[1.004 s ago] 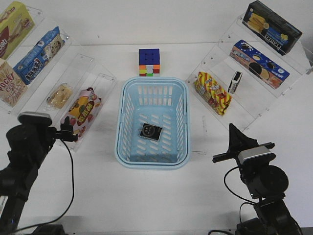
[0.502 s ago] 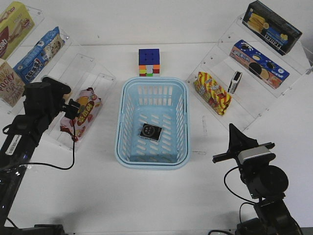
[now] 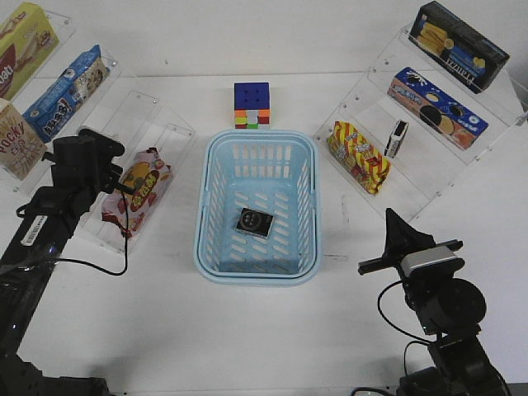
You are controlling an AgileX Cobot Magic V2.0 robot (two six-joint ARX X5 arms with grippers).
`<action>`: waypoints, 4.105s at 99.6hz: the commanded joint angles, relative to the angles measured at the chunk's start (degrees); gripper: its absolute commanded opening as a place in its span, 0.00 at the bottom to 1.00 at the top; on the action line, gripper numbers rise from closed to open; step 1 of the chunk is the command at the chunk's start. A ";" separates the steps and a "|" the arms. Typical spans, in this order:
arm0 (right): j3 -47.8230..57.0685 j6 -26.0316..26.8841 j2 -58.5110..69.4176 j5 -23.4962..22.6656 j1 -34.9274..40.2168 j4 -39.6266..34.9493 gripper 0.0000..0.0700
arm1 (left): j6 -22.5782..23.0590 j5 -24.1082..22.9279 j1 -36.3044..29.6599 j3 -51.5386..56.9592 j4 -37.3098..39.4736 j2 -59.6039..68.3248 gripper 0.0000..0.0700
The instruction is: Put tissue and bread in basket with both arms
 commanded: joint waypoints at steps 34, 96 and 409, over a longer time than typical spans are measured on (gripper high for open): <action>0.48 0.48 0.33 0.02 0.28 0.55 0.00 | -13.18 18.78 -9.46 10.86 -0.42 -13.05 0.00; 0.48 0.42 0.31 0.20 0.28 0.52 0.00 | -21.62 39.06 -28.50 10.93 -6.34 -4.22 0.58; 0.50 0.39 0.28 1.51 0.28 0.57 0.00 | -30.16 14.21 2.47 -74.31 21.55 -85.79 0.00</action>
